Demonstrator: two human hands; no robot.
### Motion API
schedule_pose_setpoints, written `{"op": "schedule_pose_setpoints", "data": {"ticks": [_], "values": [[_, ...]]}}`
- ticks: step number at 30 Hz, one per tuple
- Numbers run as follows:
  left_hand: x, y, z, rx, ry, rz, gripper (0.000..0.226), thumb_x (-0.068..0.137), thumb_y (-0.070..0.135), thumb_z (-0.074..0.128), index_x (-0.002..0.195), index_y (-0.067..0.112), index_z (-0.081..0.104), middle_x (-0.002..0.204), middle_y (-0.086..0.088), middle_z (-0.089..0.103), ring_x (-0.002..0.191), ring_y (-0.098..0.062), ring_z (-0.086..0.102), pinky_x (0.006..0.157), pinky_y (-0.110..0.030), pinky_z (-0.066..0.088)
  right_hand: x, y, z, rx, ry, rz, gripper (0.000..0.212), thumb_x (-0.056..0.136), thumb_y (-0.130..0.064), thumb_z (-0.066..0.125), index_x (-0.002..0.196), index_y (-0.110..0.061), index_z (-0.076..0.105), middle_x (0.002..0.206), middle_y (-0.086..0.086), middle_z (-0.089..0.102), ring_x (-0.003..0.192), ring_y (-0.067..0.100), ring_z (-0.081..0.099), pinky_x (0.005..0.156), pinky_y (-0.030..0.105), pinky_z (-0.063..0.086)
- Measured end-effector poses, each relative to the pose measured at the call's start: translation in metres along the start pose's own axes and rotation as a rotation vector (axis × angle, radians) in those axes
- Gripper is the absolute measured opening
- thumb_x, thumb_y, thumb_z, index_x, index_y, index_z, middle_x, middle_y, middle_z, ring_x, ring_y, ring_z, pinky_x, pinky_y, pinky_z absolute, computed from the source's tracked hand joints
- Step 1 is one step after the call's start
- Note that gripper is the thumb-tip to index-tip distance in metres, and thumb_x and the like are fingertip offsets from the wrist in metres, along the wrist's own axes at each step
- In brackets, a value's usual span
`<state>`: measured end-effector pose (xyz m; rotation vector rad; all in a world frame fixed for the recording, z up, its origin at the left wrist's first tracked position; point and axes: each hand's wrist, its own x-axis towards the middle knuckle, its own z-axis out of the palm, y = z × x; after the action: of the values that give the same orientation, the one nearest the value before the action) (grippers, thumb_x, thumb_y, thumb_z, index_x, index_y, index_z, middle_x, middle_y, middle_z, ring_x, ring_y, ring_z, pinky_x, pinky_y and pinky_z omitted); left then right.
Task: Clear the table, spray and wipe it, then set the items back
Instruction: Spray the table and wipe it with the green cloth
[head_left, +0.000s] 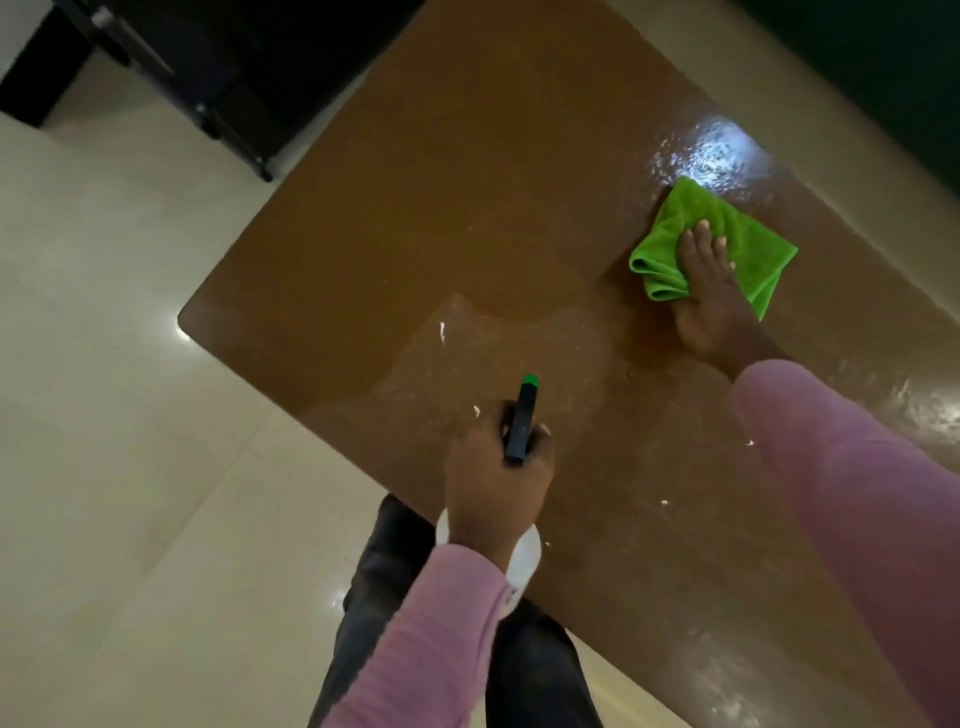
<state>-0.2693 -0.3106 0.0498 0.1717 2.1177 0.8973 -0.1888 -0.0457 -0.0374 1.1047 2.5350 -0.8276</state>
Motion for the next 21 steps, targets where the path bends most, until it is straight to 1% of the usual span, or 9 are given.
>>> {"op": "schedule_pose_setpoints", "data": {"ticks": [2,5,7,10,13,17,18,20,21], "values": [[-0.008,-0.01,0.008,-0.016,-0.002,-0.03,0.022,0.089,0.026,0.067,0.07,0.028,0.055,0.06,0.008,0.059,0.053,-0.01,0.057,0.05,-0.016,0.044,0.002,-0.002,0.003,-0.012,0.016,0.016,0.076,0.089,0.002,0.051,0.152,-0.007,0.009,0.159,0.015,-0.001,0.146,0.037,-0.005,0.116,0.043,-0.001],[-0.015,-0.022,0.013,-0.044,0.006,-0.083,0.028,0.09,0.032,0.066,0.066,0.023,0.055,0.053,0.009,0.052,0.046,-0.009,0.05,0.051,-0.02,0.04,0.005,-0.007,0.005,-0.013,0.029,0.059,0.071,0.093,-0.005,0.049,0.152,-0.008,0.009,0.16,0.013,-0.002,0.146,0.035,-0.005,0.117,0.043,-0.001],[-0.017,-0.026,0.012,-0.062,0.013,-0.073,0.027,0.09,0.035,0.066,0.067,0.023,0.055,0.053,0.009,0.052,0.049,-0.01,0.051,0.051,-0.021,0.041,0.005,-0.011,0.005,-0.009,0.035,0.084,0.068,0.096,-0.009,0.047,0.152,-0.009,0.009,0.16,0.011,-0.002,0.146,0.034,-0.006,0.117,0.044,-0.001],[-0.017,-0.03,0.008,-0.049,-0.034,-0.038,0.021,0.089,0.039,0.066,0.075,0.027,0.056,0.06,0.013,0.055,0.055,-0.008,0.055,0.055,-0.019,0.044,0.004,-0.015,0.009,-0.023,0.049,0.103,0.067,0.098,-0.013,0.046,0.153,-0.009,0.008,0.161,0.01,-0.003,0.147,0.033,-0.006,0.117,0.043,-0.001],[-0.017,-0.038,0.005,-0.029,-0.039,-0.051,0.027,0.089,0.039,0.065,0.069,0.028,0.052,0.059,0.01,0.055,0.057,-0.013,0.057,0.058,-0.029,0.05,0.006,-0.02,0.009,-0.02,0.037,0.118,0.065,0.099,-0.015,0.045,0.153,-0.01,0.009,0.161,0.009,-0.003,0.147,0.033,-0.006,0.117,0.043,-0.001],[-0.029,-0.05,-0.005,-0.069,0.079,-0.133,0.031,0.088,0.042,0.066,0.066,0.026,0.051,0.06,0.01,0.056,0.058,-0.007,0.054,0.054,-0.024,0.041,0.01,-0.019,0.003,-0.054,-0.006,0.147,0.064,0.1,-0.018,0.043,0.153,-0.012,0.007,0.161,0.006,-0.005,0.147,0.03,-0.006,0.118,0.041,0.0],[-0.032,-0.059,-0.008,-0.095,0.126,-0.153,0.032,0.087,0.043,0.067,0.066,0.025,0.051,0.061,0.009,0.057,0.058,-0.007,0.055,0.055,-0.027,0.045,0.011,-0.018,0.003,-0.058,-0.014,0.15,0.064,0.101,-0.018,0.043,0.153,-0.011,0.006,0.161,0.006,-0.005,0.147,0.03,-0.006,0.118,0.041,0.001],[-0.035,-0.082,-0.014,-0.146,0.229,-0.174,0.034,0.085,0.047,0.065,0.065,0.022,0.053,0.061,0.005,0.061,0.06,-0.017,0.061,0.06,-0.04,0.054,0.014,-0.012,0.007,-0.071,-0.014,0.141,0.065,0.1,-0.017,0.044,0.152,-0.01,0.006,0.161,0.008,-0.005,0.147,0.031,-0.006,0.119,0.041,0.001],[-0.037,-0.093,-0.017,-0.146,0.279,-0.176,0.035,0.082,0.051,0.061,0.066,0.02,0.054,0.06,0.002,0.061,0.06,-0.022,0.062,0.061,-0.044,0.055,0.017,-0.009,0.01,-0.08,-0.008,0.129,0.066,0.1,-0.016,0.044,0.152,-0.008,0.005,0.16,0.01,-0.005,0.146,0.033,-0.006,0.119,0.042,0.001]]}}
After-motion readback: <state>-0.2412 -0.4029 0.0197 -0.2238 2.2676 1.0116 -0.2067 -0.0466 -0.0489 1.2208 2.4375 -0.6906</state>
